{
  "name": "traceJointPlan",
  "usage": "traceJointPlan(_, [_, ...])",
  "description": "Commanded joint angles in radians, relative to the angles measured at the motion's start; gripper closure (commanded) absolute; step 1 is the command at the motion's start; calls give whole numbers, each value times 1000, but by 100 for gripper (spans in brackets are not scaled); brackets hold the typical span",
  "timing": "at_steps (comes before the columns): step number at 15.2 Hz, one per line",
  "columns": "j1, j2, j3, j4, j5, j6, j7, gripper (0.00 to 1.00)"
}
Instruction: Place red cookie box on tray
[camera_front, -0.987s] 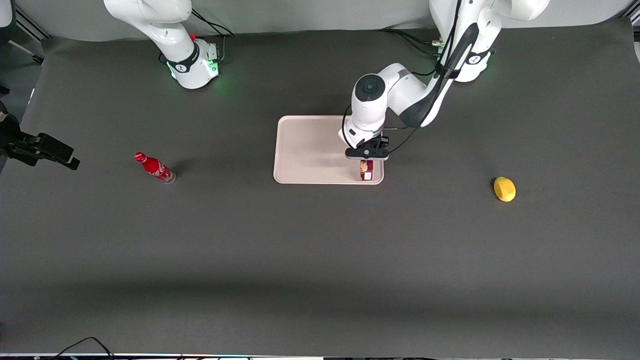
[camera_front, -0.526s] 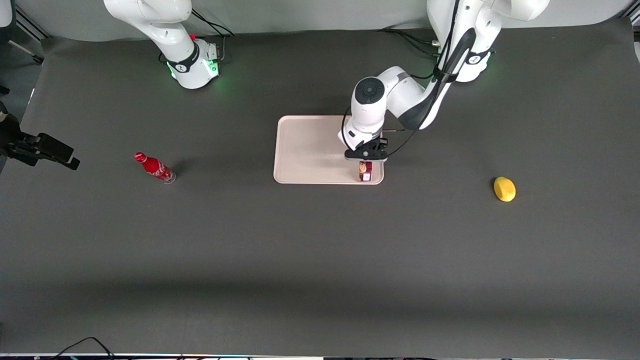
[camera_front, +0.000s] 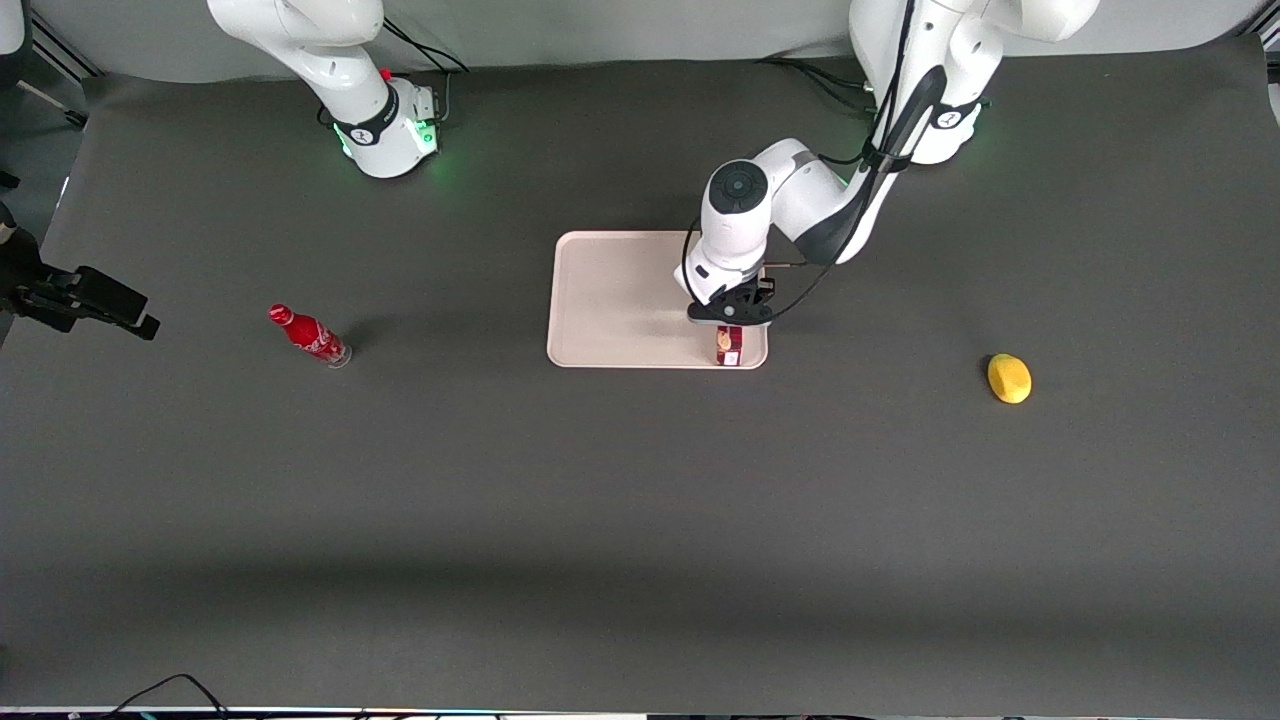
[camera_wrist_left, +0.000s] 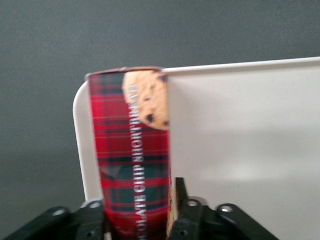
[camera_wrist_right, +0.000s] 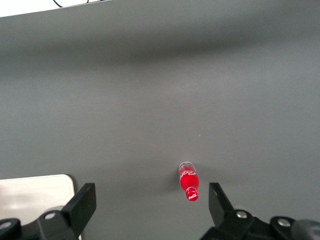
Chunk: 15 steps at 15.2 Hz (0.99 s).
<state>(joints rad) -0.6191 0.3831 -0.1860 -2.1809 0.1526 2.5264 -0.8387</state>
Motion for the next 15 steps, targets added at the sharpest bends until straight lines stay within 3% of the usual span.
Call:
traceJointPlan(1, [-2, 2, 2, 18, 15, 0, 6, 0])
traceJointPlan(9, [2, -33, 0, 75, 12, -67, 6, 0])
traceJointPlan(12, [21, -84, -1, 174, 8, -245, 10, 0])
traceJointPlan(15, [56, -127, 2, 327, -36, -502, 163, 0])
